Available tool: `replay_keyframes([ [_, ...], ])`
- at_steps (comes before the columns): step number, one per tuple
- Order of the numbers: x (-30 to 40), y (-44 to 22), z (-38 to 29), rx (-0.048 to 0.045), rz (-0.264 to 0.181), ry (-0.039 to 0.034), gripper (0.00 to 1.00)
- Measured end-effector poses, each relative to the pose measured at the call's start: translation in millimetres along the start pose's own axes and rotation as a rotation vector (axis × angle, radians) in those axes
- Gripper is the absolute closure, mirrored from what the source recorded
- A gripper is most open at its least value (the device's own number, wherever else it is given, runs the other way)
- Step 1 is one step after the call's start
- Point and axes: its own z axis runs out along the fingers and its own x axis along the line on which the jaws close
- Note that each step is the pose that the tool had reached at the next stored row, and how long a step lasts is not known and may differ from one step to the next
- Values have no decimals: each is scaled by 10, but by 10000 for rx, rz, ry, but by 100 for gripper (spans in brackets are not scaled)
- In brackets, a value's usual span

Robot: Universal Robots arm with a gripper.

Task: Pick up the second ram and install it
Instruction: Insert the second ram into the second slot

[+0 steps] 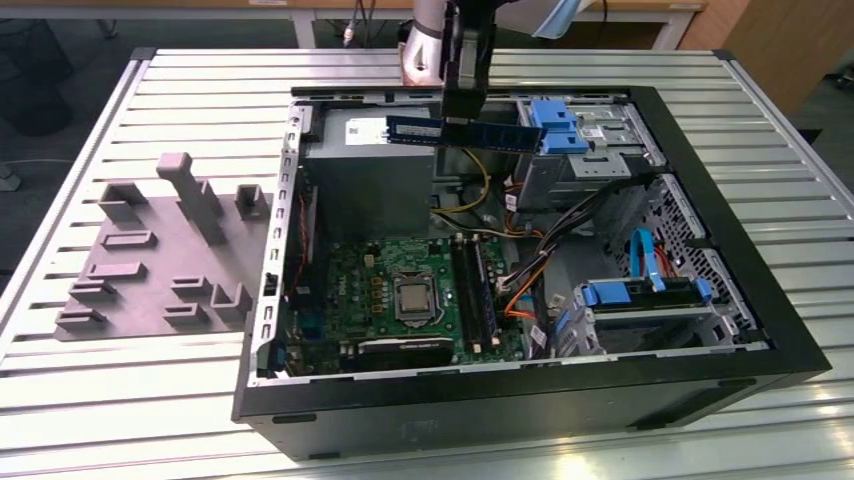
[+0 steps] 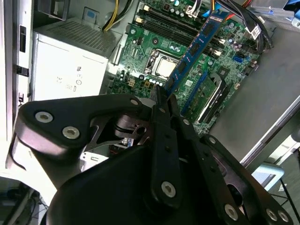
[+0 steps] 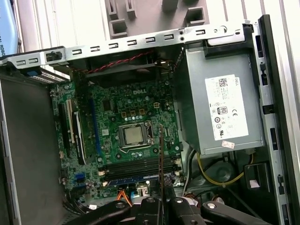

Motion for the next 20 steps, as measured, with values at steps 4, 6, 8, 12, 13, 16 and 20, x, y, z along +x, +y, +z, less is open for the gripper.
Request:
replay_keyframes([
  [4, 0, 0, 1, -2, 143, -2, 86],
  [6, 0, 0, 1, -2, 180, -3, 86],
  [8, 0, 0, 1, -2, 192, -3, 86],
  [12, 0, 0, 1, -3, 197, -3, 86],
  [13, 0, 0, 1, -2, 204, -3, 86],
  [16, 0, 0, 1, -3, 241, -4, 86],
  [20, 0, 0, 1, -3, 287, -5, 86],
])
